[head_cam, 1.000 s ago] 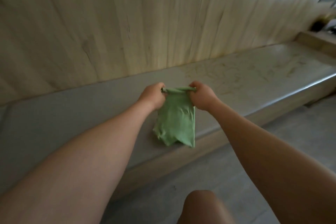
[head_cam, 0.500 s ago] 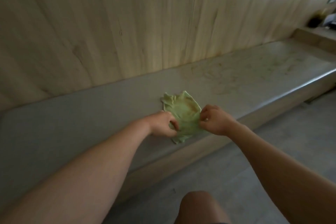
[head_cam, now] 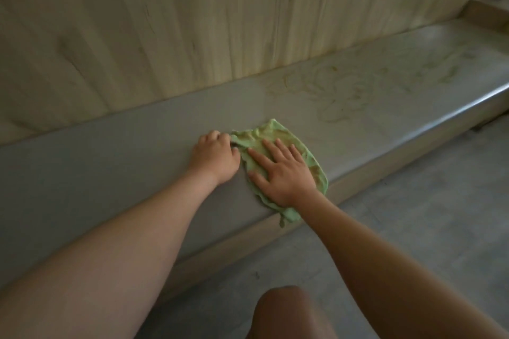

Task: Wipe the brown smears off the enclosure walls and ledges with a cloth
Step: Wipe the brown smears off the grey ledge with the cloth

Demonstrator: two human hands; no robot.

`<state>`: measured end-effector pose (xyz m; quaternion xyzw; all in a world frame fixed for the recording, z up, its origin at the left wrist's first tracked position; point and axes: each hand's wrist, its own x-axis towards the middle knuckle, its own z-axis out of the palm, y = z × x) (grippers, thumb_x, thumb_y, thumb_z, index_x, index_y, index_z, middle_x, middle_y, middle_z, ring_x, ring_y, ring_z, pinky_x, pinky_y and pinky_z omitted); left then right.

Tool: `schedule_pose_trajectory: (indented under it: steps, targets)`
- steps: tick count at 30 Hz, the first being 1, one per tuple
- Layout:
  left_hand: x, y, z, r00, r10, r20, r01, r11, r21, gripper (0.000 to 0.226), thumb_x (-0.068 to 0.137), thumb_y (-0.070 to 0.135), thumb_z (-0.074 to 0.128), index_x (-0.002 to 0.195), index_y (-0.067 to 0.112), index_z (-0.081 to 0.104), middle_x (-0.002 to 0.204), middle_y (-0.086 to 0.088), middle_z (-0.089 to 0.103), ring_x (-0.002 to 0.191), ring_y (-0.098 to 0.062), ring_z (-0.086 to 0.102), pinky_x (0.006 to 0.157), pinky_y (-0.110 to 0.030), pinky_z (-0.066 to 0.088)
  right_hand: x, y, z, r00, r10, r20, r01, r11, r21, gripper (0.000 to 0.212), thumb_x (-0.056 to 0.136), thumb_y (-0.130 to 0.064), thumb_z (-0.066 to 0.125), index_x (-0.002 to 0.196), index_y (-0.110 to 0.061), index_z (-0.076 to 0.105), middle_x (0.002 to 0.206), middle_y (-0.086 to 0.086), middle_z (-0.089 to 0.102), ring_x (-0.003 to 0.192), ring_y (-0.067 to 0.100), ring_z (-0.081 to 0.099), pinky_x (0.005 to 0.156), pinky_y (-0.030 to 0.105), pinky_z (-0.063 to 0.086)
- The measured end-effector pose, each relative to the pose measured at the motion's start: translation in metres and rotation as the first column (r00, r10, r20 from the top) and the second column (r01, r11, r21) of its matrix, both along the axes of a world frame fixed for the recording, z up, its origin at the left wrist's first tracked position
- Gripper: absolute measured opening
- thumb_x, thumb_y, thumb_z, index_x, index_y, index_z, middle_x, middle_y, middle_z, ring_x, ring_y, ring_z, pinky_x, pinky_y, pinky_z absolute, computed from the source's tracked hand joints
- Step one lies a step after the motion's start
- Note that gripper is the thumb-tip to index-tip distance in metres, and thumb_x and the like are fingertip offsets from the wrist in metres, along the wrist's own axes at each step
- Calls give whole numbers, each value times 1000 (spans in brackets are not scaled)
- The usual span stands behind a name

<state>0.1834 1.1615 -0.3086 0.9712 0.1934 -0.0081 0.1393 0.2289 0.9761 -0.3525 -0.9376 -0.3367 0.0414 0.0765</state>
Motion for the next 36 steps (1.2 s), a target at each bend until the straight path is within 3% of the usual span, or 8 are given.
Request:
schedule_pose_trajectory:
  steps: [3,8,13,16,20,25,31,36]
  targets:
    - [25,-2,-2,991,20,-135,-17,1000,25,55,106,48,35,153,21,40,169,-9,17,155,-33,15,123,-55,17,54,-43,-4,987,-160,28,161,987,-26,66,97,-75,17,160,-54,10,174,-6,9,160,22,4,129,47,3]
    - [45,15,-30,942,61,-329,-52,998,35,64,104,62,11,162,43,-6,171,7,-19,157,-32,-20,120,-70,-6,143,-67,-2,914,-406,-3,405,912,-62,71,94,-77,16,161,-52,12,174,-2,6,160,25,3,128,50,2]
    - [47,16,-43,943,61,-328,-39,996,74,64,103,63,6,160,43,-14,170,7,-24,155,-33,-24,117,-73,-10,158,-6,-2,889,-455,-47,452,890,-62,72,97,-70,19,164,-43,8,174,2,1,160,32,-3,127,55,-2]
    - [49,17,-43,943,56,-327,-34,997,72,65,102,64,6,161,43,-13,170,7,-24,155,-33,-25,117,-74,-9,138,52,1,986,-161,-32,160,986,-51,66,101,-66,20,163,-45,9,174,-4,4,160,27,-1,128,51,-1]
    - [50,17,-41,943,55,-328,-33,997,74,65,102,65,4,160,44,-15,170,8,-25,155,-33,-26,117,-73,-9,141,71,0,986,168,-8,-168,985,-30,62,100,-71,20,159,-57,10,173,-9,11,160,22,4,128,46,2]
    - [49,17,-43,942,49,-331,-29,998,63,64,102,63,3,159,43,-18,169,6,-28,154,-34,-27,117,-73,-9,220,44,0,996,-94,-14,93,993,-68,69,95,-81,23,158,-59,7,174,-5,1,159,35,-3,127,48,1]
    - [49,19,-49,954,40,-298,-19,997,76,64,102,63,1,159,42,-20,169,6,-28,154,-35,-28,116,-73,-11,293,61,2,978,-208,-17,207,977,-58,84,93,-80,26,164,-42,2,174,-4,7,160,28,3,128,46,7]
    - [49,19,-52,962,40,-268,-13,995,102,63,103,62,2,159,42,-20,169,6,-27,154,-34,-28,116,-73,-11,331,85,7,929,-371,-12,371,928,31,87,94,-72,27,165,-23,17,172,3,19,159,27,13,127,47,14]
